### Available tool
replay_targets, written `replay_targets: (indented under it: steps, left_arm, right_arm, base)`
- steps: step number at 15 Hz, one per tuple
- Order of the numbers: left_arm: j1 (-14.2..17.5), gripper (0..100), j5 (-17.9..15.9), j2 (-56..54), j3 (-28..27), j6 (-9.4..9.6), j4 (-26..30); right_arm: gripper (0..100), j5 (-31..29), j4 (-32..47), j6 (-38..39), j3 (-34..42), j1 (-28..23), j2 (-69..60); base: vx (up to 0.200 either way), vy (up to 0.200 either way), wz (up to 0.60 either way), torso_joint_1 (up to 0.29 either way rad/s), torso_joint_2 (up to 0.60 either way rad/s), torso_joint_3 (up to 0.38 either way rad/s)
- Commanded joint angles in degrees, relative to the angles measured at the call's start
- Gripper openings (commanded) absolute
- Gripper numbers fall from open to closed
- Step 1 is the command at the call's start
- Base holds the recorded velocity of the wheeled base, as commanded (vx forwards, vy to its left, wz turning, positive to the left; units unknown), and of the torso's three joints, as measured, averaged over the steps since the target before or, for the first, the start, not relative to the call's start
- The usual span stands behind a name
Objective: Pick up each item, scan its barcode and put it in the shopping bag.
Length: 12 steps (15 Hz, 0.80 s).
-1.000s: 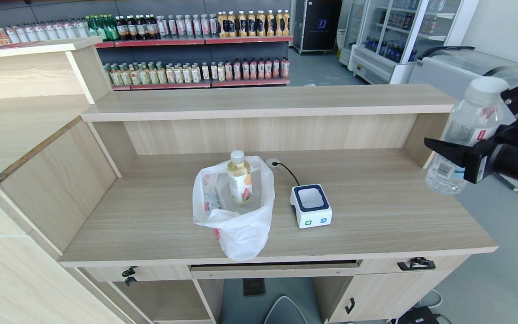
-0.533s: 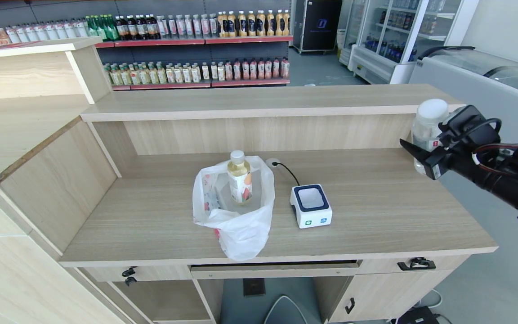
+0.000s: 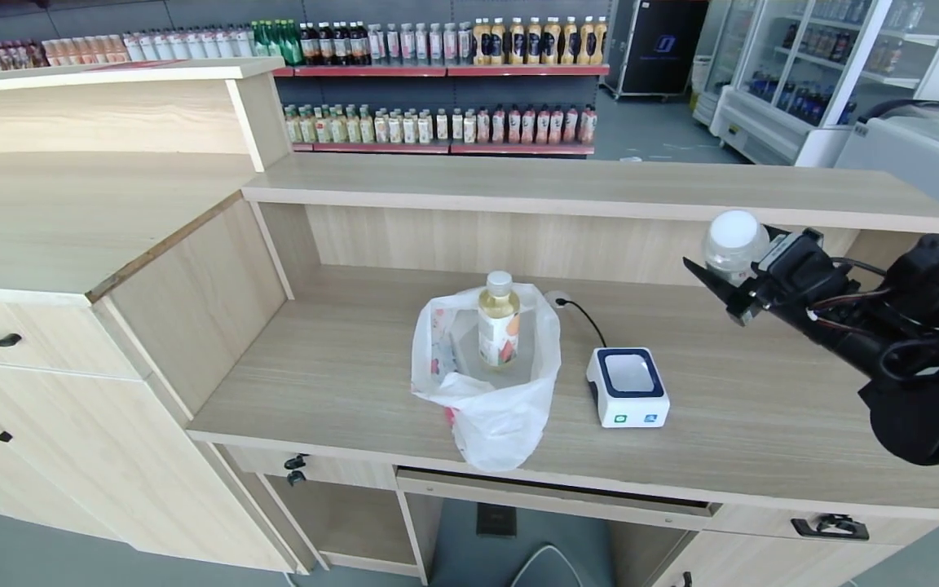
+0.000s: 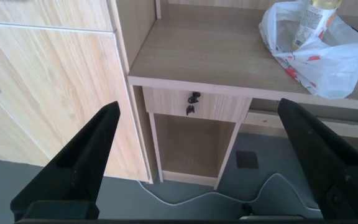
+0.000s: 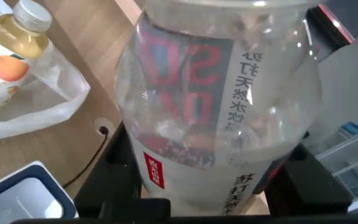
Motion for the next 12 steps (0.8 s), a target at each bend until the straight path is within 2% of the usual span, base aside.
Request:
replay_targets:
  steps: [1, 2, 3, 4, 10, 12]
  left_arm:
    - [0.00, 100, 0.00, 0.00, 0.00, -0.01, 0.00]
    - [0.00, 100, 0.00, 0.00, 0.00, -0.01, 0.00]
    - [0.00, 100, 0.00, 0.00, 0.00, -0.01, 0.00]
    - [0.00, 100, 0.00, 0.00, 0.00, -0.01, 0.00]
    - [0.00, 100, 0.00, 0.00, 0.00, -0.01, 0.00]
    - [0.00, 100, 0.00, 0.00, 0.00, -0.01, 0.00]
  right_arm:
    - [0, 5.23, -2.19, -0.03, -1.74, -1.78, 4.39]
    - [0, 8.84, -3.51, -0.20, -1.74, -2.66, 5.18]
    - [0, 14.90, -5.18, -0.29, -1.47, -3.80, 6.94]
    - [0, 17.18, -5.18, -0.56, -1.74, -4.24, 8.17]
    - [0, 17.62, -5.18, -1.61, -2.44, -4.59, 11.60]
    - [0, 19.38, -5.18, -1.61, -2.62, -4.85, 11.68]
  base:
    - [0.000, 0.000, 0.00, 0.000, 0.00, 0.000]
    - [0.000, 0.000, 0.00, 0.000, 0.00, 0.000]
    - [0.000, 0.000, 0.00, 0.000, 0.00, 0.000]
    - [0.000, 0.000, 0.00, 0.000, 0.00, 0.000]
    - [0.000, 0.000, 0.00, 0.000, 0.00, 0.000]
    - [0.000, 0.000, 0.00, 0.000, 0.00, 0.000]
